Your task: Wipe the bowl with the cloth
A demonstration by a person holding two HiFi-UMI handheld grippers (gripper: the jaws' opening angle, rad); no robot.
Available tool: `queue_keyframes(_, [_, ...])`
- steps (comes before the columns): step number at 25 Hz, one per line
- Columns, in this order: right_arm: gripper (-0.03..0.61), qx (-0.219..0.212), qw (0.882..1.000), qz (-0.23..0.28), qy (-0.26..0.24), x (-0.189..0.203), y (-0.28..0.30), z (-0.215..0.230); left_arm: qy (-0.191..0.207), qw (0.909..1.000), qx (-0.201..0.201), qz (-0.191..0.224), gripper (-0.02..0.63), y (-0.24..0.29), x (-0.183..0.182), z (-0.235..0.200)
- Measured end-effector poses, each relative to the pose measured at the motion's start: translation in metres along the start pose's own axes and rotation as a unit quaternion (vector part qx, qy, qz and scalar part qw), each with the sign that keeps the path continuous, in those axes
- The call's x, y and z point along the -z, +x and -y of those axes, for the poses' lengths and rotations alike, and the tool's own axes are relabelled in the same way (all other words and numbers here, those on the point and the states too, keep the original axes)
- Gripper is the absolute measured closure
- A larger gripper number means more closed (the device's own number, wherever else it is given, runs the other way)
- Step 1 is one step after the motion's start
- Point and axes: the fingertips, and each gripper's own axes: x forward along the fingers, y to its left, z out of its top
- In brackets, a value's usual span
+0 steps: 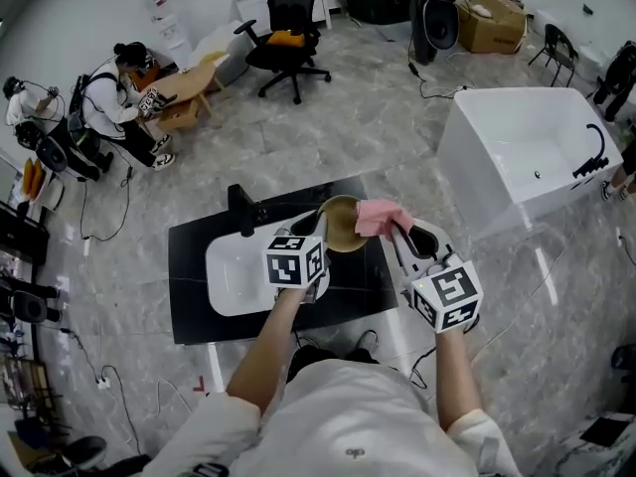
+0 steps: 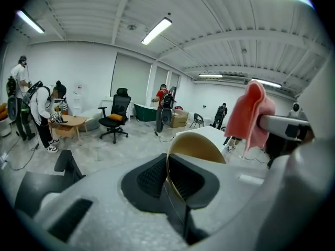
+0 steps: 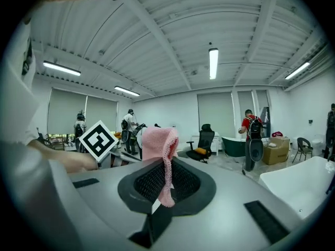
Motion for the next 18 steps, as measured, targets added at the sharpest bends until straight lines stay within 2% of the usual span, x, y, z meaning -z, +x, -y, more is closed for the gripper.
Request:
queue_keyframes(4, [0.563, -0.024, 0.999, -0.014, -0.019, 0.006, 0.017, -0.023, 0.011, 0.9999, 0.005, 0.007, 0.588, -0.006, -0.005, 0.011])
queue_keyframes(9, [0.563, -0.028, 0.998, -0.036, -0.046, 0.014, 0.029, -0.033, 0.019, 0.9996, 0.009, 0.016, 0.588, -0.015, -0.013, 0.025])
queue_keyframes(14, [0.563, -0.007, 0.995, -0.055, -0.087, 0.018, 0.042, -0.035, 0.038, 0.999, 0.008, 0.022, 0.586, -0.022, -0.02, 0.028])
queue_keyframes(18, [0.563, 0.02, 0.985, -0.077, -0.154, 0.021, 0.043, -0.03, 0.046, 0.9985, 0.011, 0.026, 0.586, -0.025, -0.021, 0.037])
